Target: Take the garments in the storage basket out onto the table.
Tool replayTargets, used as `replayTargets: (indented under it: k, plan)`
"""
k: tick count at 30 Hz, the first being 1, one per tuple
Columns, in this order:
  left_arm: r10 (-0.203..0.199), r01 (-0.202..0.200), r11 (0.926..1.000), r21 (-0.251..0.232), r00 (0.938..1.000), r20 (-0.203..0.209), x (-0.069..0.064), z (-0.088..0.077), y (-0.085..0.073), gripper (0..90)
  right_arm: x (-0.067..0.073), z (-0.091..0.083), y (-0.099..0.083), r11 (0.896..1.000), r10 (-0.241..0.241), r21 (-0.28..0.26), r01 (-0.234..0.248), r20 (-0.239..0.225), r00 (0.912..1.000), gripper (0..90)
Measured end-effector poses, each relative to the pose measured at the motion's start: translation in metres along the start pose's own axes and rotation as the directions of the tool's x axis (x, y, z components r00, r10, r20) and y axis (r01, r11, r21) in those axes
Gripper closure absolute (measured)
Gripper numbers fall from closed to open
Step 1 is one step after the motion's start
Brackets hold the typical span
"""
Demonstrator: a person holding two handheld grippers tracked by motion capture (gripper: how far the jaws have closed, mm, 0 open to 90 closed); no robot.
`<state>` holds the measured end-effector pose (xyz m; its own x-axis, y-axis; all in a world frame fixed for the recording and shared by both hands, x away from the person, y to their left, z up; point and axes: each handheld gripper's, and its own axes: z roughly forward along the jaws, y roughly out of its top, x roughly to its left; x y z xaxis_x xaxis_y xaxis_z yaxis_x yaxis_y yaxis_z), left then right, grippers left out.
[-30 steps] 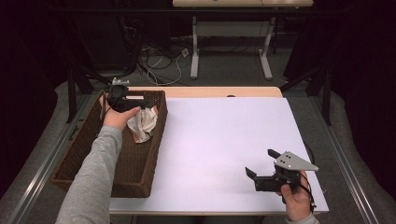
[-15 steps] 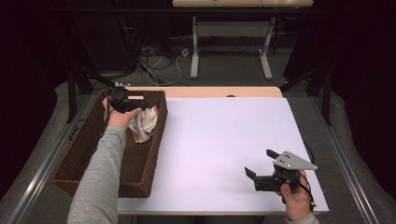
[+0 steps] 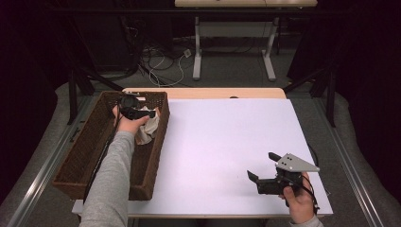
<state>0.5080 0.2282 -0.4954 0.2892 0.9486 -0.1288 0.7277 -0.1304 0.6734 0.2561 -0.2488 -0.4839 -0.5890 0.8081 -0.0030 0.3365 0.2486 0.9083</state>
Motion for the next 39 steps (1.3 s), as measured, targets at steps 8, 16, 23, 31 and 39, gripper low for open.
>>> replayTargets:
  k: [8,16,23,31,39]
  plan:
    - [-0.028,0.028,0.9994,0.020,0.9996,-0.005,0.003,0.010,-0.005,7.5,0.001,0.002,-0.001,1.000,0.001,0.007,-0.001,-0.014,0.9999,3.7]
    - [-0.020,0.021,0.9985,0.050,0.9996,-0.019,0.004,0.018,-0.011,7.3,0.001,0.002,-0.001,1.000,0.001,0.010,-0.001,-0.016,0.9999,4.0]
    - [-0.024,0.025,0.9972,0.070,0.9995,-0.022,0.007,0.026,-0.016,7.3,0.002,0.004,-0.001,1.000,-0.002,0.017,0.002,-0.020,0.9998,4.2]
    - [-0.032,0.035,0.9935,0.108,0.9991,-0.026,0.010,0.034,-0.023,5.5,0.001,0.003,-0.001,1.000,-0.002,0.020,0.002,-0.021,0.9998,4.9]
    - [0.016,-0.011,0.9918,0.128,0.9991,-0.040,0.008,0.038,-0.025,5.2,0.002,0.005,-0.002,1.000,0.000,0.024,0.000,-0.023,0.9997,5.3]
